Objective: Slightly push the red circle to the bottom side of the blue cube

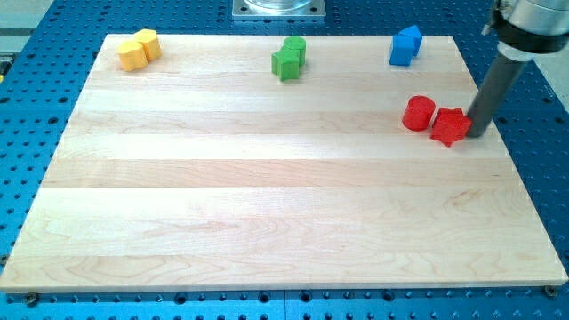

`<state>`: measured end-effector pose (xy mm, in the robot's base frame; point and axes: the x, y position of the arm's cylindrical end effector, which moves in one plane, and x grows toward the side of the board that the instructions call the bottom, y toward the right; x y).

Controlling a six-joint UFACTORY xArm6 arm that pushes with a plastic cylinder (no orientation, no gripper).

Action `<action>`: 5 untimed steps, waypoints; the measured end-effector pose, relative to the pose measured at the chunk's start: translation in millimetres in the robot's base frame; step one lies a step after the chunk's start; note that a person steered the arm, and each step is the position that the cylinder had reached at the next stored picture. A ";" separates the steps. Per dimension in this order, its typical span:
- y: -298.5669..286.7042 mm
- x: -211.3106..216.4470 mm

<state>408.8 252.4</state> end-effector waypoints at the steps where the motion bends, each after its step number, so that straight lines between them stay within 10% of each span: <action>1: -41.1 24.1; 5: -90.8 -18.7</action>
